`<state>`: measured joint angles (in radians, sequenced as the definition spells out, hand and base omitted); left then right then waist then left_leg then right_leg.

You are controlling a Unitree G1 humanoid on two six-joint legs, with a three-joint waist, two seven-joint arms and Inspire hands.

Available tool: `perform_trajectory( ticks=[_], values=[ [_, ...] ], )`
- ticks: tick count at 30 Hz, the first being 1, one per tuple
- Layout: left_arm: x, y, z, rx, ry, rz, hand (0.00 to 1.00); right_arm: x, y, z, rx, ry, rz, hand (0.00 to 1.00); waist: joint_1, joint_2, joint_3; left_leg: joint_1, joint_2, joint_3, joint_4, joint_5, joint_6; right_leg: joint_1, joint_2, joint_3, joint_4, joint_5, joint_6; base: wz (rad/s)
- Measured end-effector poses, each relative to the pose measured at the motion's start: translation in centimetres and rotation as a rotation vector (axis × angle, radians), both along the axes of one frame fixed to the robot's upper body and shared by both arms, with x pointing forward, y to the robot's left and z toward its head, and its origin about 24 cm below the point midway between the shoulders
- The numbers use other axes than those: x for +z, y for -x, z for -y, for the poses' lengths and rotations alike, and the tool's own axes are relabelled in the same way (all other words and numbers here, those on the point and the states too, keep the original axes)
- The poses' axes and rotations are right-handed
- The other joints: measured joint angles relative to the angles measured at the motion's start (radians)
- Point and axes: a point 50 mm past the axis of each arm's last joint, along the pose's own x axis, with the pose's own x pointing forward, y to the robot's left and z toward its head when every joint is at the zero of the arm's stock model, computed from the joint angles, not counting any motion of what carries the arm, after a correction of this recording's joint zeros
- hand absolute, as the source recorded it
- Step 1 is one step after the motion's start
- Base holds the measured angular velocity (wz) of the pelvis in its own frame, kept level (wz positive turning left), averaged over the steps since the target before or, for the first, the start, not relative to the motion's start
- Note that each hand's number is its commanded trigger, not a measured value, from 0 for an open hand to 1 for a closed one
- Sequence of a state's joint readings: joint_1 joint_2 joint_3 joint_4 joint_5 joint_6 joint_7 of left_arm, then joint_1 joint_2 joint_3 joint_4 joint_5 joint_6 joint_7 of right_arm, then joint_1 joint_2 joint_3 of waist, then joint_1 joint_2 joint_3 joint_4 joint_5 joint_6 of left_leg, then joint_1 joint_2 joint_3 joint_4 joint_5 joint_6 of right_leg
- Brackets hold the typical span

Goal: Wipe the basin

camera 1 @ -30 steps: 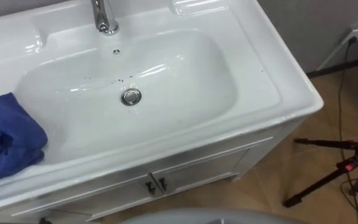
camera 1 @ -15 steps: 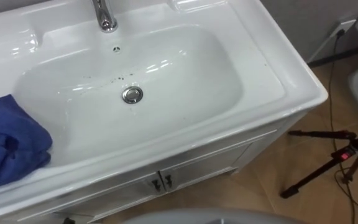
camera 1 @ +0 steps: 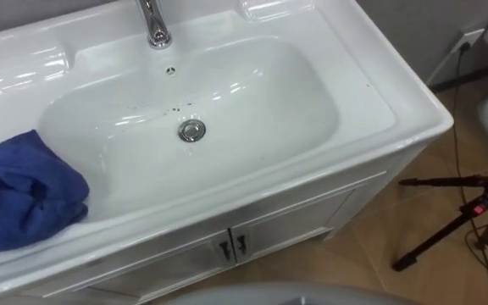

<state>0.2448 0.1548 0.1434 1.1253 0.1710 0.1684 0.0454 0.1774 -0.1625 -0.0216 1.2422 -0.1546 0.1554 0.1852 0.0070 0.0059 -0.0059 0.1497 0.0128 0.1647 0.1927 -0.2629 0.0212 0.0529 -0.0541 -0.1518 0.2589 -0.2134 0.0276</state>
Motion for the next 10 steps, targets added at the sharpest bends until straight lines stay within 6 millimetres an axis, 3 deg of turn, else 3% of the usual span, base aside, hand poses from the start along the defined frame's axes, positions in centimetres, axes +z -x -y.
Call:
perform_trajectory(
  ticks=[10],
  values=[
    [-0.16,0.29,0.60,0.008,0.039,-0.024,0.00,0.00,0.47,-0.03,-0.009,0.003,-0.039,0.00,-0.002,-0.006,0.0058,0.023,-0.003,-0.004,-0.008,-0.002,0.003,0.019,-0.005,0.003,-0.001,-0.004,0.005,0.00]
  ],
)
